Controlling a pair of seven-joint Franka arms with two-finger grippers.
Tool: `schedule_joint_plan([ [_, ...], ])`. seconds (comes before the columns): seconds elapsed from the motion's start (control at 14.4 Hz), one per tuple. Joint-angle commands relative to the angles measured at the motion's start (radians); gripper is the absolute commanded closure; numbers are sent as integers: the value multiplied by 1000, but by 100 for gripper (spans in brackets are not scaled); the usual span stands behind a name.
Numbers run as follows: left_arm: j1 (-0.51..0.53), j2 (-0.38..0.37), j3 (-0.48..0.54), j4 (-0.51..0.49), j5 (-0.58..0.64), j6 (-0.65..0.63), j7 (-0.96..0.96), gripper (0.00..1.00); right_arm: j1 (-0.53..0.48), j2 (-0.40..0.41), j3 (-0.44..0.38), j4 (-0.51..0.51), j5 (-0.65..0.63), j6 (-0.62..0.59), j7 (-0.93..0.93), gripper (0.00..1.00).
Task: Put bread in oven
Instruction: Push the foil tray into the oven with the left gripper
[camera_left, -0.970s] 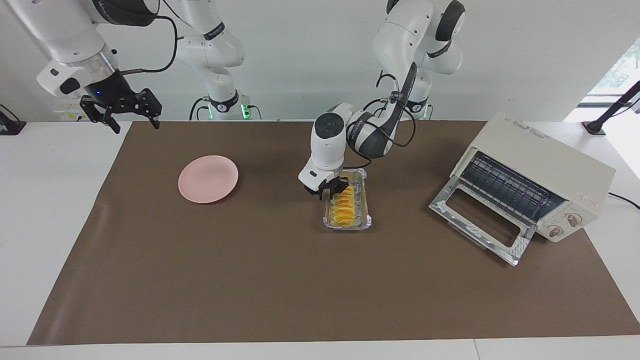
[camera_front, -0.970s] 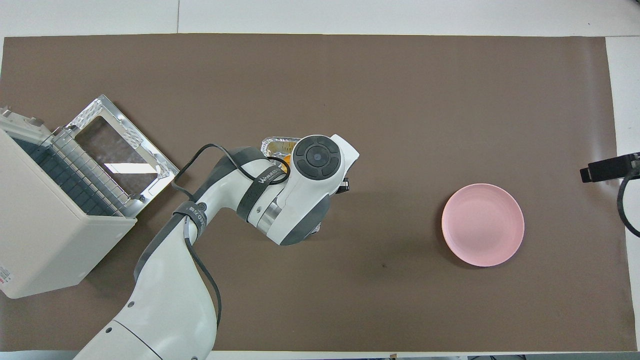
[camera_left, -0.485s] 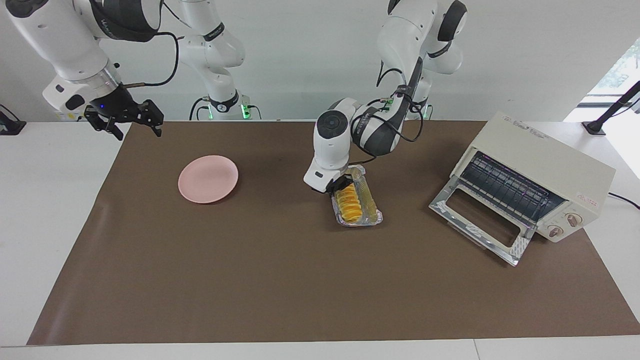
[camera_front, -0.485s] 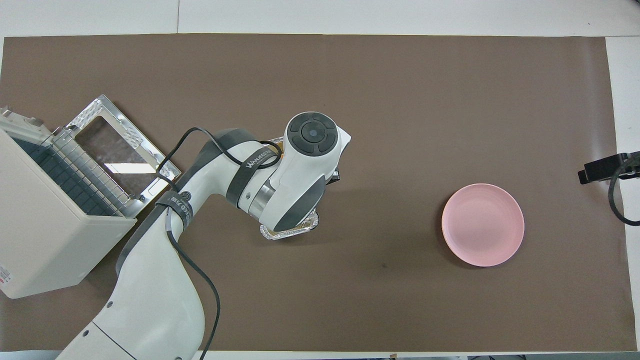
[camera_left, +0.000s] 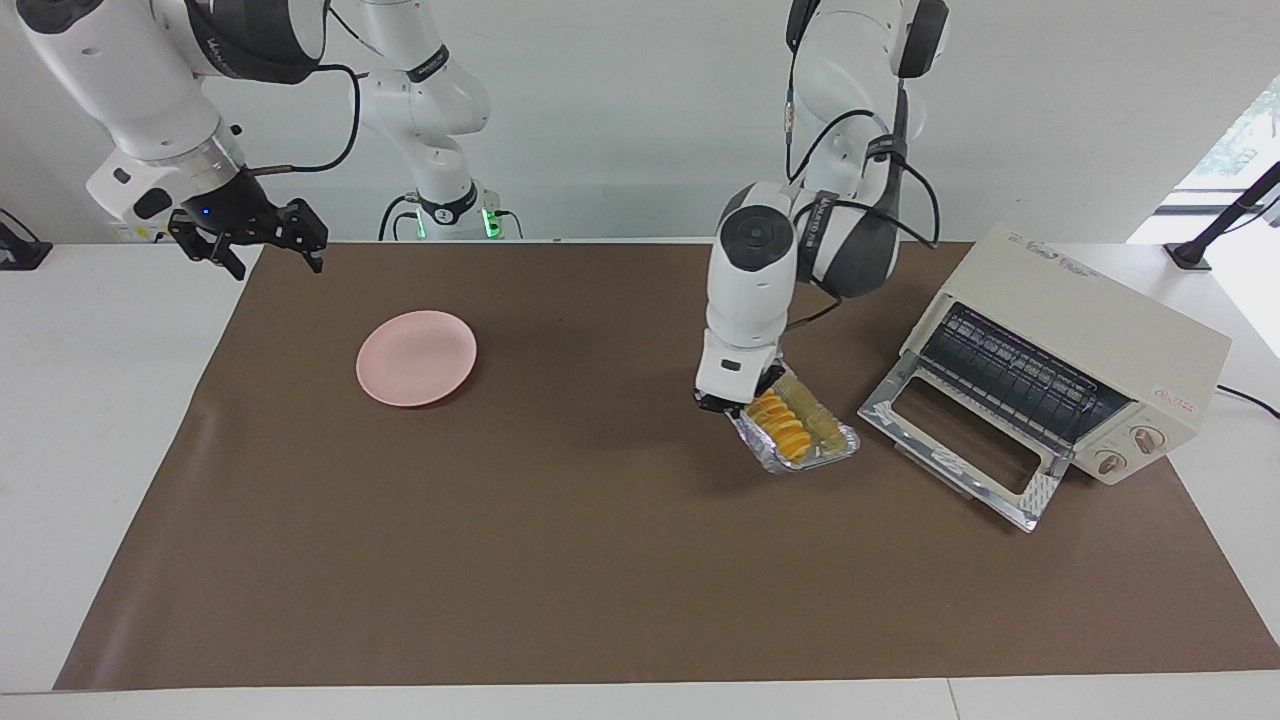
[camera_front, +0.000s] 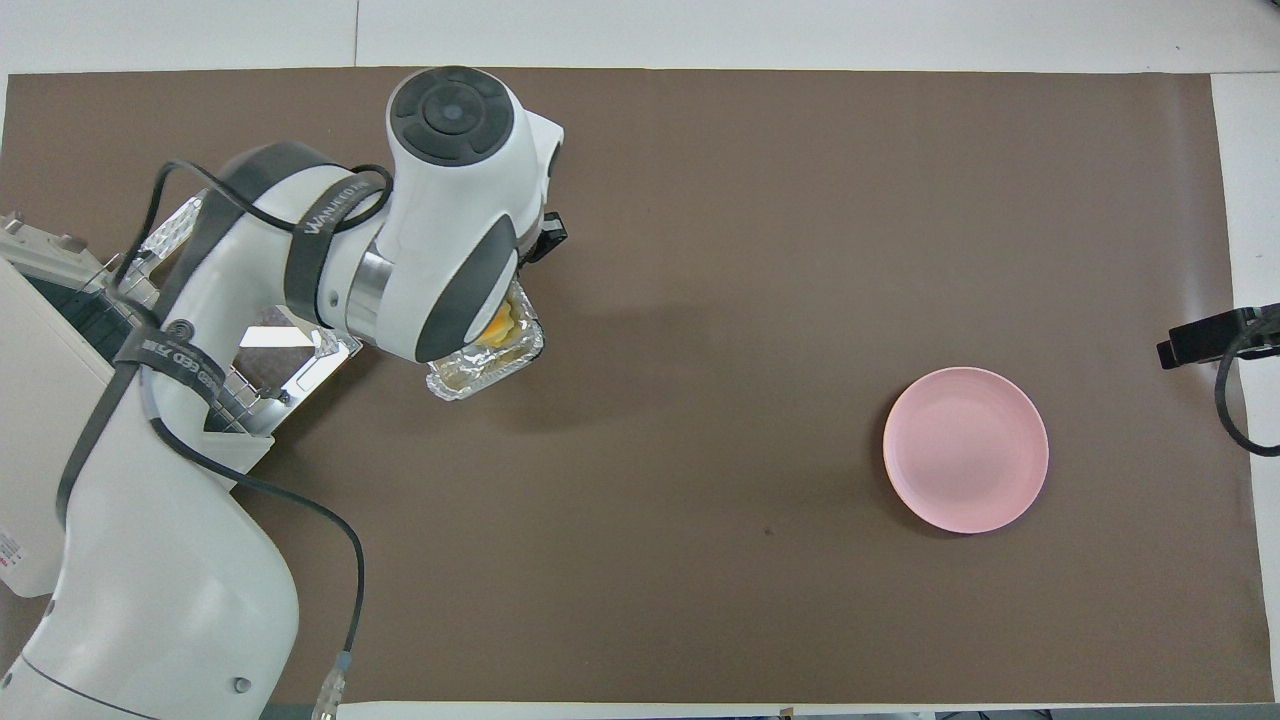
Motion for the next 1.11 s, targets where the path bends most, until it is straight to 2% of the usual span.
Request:
schedule_joint_plan([
  [0.0, 37, 31, 95, 44, 13, -19, -2, 100, -5, -14, 8, -5, -13, -15, 13, 0],
  [0.14, 129, 29, 111, 41, 15, -29, 78, 100, -4, -14, 8, -5, -11, -15, 13, 0],
  [0.35, 217, 26, 117, 38, 21, -75, 99, 100, -5, -14, 8, -5, -13, -15, 13, 0],
  [0.62, 275, 16, 117, 25, 147, -212, 181, 100, -5, -14, 8, -5, -13, -15, 13, 0],
  [0.76, 324, -32, 115, -63, 147, -215, 257, 100, -5, -14, 8, -5, -13, -15, 13, 0],
  [1.04, 340, -89, 115, -197, 147, -180, 246, 100, -5, -14, 8, -5, -13, -15, 13, 0],
])
